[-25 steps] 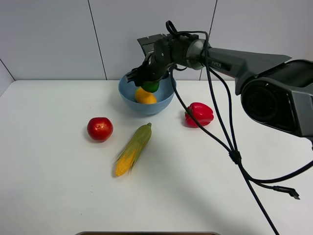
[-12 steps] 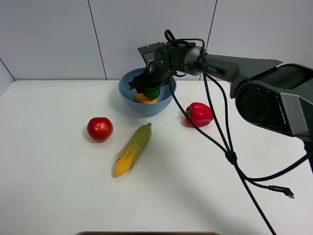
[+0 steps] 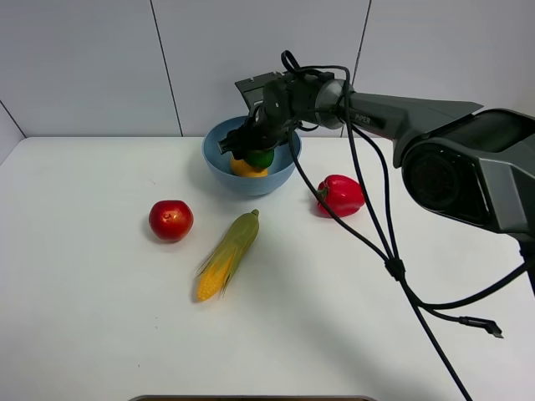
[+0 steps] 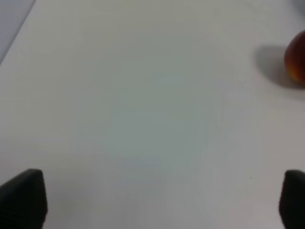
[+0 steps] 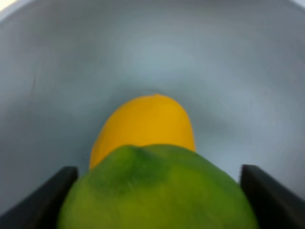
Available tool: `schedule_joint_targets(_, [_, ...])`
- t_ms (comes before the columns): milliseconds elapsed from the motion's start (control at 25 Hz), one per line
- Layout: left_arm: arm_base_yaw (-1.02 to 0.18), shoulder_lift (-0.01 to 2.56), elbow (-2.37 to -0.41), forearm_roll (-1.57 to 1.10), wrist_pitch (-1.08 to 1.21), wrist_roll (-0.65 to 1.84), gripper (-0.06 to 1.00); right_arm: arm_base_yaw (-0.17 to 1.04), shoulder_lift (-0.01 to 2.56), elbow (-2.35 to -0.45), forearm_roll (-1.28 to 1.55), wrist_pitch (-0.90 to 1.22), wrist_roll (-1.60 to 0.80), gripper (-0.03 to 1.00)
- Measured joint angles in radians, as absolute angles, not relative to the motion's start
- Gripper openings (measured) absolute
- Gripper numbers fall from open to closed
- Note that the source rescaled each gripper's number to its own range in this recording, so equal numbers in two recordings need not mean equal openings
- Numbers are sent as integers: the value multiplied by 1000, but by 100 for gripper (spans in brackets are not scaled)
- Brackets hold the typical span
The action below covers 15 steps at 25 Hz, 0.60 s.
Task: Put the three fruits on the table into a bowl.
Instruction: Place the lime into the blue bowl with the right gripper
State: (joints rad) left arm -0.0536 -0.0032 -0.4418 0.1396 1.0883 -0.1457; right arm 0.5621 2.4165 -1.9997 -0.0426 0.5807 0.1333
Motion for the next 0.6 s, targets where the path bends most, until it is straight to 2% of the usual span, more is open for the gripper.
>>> schedule_joint_targets(120, [-54, -3, -442, 140, 1088, -146, 100, 562, 2417, -2000, -43, 566, 132, 63])
schedule_joint_targets(240, [-54, -3, -442, 140, 1088, -146, 100, 562, 2417, -2000, -43, 549, 132, 87])
schedule_joint_targets(360, [-54, -3, -442, 140, 1088, -146, 100, 562, 2417, -2000, -43, 545, 132, 95])
schedule_joint_targets(600, [-54, -3, -442, 140, 1088, -146, 100, 562, 2417, -2000, -43, 543, 131, 97])
